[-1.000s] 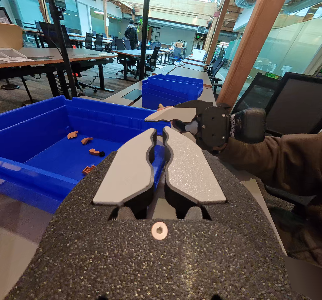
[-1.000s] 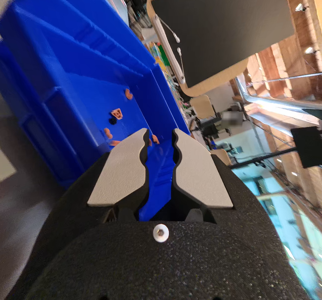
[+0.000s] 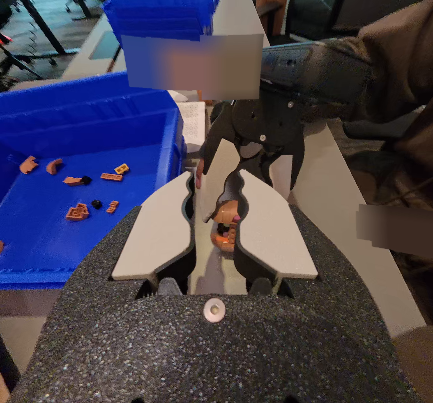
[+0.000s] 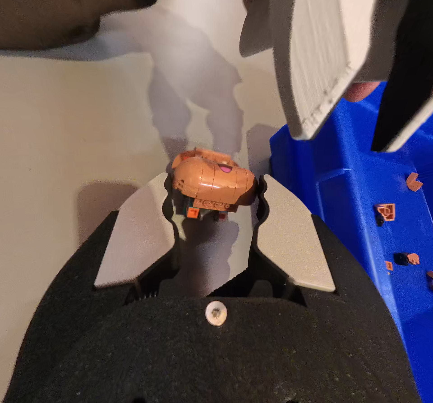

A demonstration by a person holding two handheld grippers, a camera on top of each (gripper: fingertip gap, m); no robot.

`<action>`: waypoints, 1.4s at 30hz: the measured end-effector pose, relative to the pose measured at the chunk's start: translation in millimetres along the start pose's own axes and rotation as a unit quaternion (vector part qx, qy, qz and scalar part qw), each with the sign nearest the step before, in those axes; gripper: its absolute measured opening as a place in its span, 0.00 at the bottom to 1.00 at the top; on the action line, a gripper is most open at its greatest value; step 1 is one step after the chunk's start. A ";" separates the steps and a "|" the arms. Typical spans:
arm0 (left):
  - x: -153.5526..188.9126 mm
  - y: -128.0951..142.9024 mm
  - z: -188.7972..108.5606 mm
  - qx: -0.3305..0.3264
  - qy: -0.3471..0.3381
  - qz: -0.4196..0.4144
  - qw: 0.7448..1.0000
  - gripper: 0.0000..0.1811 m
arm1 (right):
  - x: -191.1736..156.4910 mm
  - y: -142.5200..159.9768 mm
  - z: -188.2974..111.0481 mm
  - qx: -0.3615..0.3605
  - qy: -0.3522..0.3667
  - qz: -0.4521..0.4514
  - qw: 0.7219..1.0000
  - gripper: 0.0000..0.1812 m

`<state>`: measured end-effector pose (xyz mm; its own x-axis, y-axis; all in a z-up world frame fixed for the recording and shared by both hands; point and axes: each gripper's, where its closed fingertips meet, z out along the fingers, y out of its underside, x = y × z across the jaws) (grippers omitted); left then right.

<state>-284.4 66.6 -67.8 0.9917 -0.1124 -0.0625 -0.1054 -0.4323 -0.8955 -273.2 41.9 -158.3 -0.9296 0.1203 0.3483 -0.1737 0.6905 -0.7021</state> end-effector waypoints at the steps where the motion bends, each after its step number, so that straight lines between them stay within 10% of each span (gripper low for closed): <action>1: -2.8 -4.0 -2.4 0.014 -0.007 0.001 1.000 0.19 | 2.8 -3.8 -3.9 0.013 0.001 0.008 1.000 0.39; 5: -9.9 -18.4 -12.1 0.067 -0.024 0.003 0.997 0.19 | 14.9 -16.3 -23.2 0.068 -0.004 0.048 0.996 0.37; 8: -8.7 -16.1 -12.6 0.064 -0.015 -0.006 0.998 0.18 | 29.7 -32.9 -48.3 0.150 0.007 0.071 0.986 0.00; 12: -5.5 -6.8 -5.1 0.040 0.002 -0.018 0.999 0.18 | 47.3 -40.1 -72.7 0.211 0.007 0.124 0.970 0.00; 23: 9.1 20.6 18.3 -0.054 0.033 -0.003 0.998 0.20 | 11.6 32.3 -52.8 -0.033 -0.040 0.004 0.999 0.23; 42: 17.1 60.3 63.1 -0.185 0.034 0.023 0.982 0.22 | 13.5 44.3 -44.4 -0.061 -0.025 -0.026 0.998 0.11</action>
<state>-269.2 95.1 -150.7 0.9794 -0.1936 -0.0575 -0.1817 -0.7201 -0.6696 -279.1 105.8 -157.1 -0.9358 0.0484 0.3492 -0.1846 0.7766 -0.6024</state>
